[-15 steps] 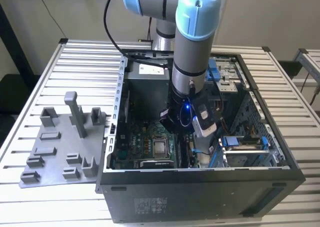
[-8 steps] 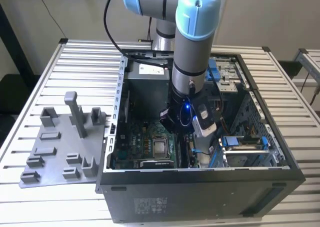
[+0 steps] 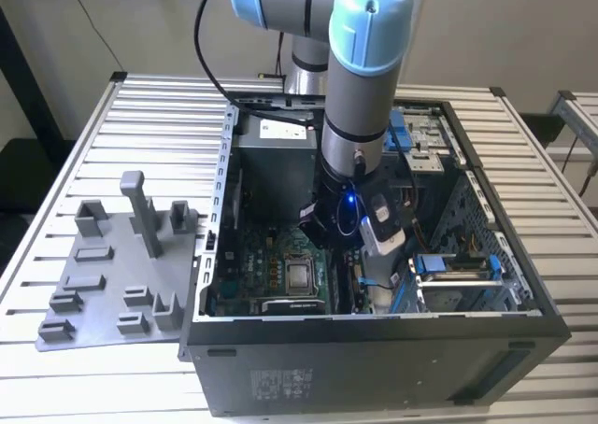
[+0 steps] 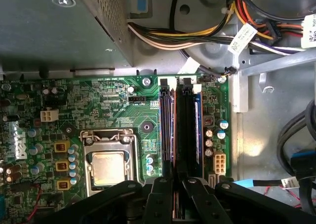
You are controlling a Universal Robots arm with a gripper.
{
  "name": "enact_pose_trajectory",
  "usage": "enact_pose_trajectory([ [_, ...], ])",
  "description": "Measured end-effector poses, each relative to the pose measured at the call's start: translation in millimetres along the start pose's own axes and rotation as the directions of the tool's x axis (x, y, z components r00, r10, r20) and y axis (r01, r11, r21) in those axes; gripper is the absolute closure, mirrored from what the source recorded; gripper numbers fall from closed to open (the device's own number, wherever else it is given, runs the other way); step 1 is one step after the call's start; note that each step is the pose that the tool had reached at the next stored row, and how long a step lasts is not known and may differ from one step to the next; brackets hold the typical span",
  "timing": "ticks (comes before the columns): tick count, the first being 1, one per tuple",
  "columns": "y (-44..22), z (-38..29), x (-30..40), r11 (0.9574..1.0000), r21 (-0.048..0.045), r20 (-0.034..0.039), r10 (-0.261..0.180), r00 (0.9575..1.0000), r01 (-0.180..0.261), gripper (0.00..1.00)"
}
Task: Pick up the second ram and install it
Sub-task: 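Insert the second ram into the second slot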
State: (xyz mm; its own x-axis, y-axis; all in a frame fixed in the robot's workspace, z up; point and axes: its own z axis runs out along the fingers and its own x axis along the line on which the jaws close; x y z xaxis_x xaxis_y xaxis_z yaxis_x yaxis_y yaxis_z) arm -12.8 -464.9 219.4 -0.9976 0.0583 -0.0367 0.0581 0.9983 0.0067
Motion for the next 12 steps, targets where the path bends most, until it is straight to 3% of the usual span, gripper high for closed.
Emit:
enact_pose_trajectory([
  [12, 0.3, 0.9, -4.8, 0.9999, -0.0001, -0.0036, -0.016, 0.9999, 0.016, 0.86],
])
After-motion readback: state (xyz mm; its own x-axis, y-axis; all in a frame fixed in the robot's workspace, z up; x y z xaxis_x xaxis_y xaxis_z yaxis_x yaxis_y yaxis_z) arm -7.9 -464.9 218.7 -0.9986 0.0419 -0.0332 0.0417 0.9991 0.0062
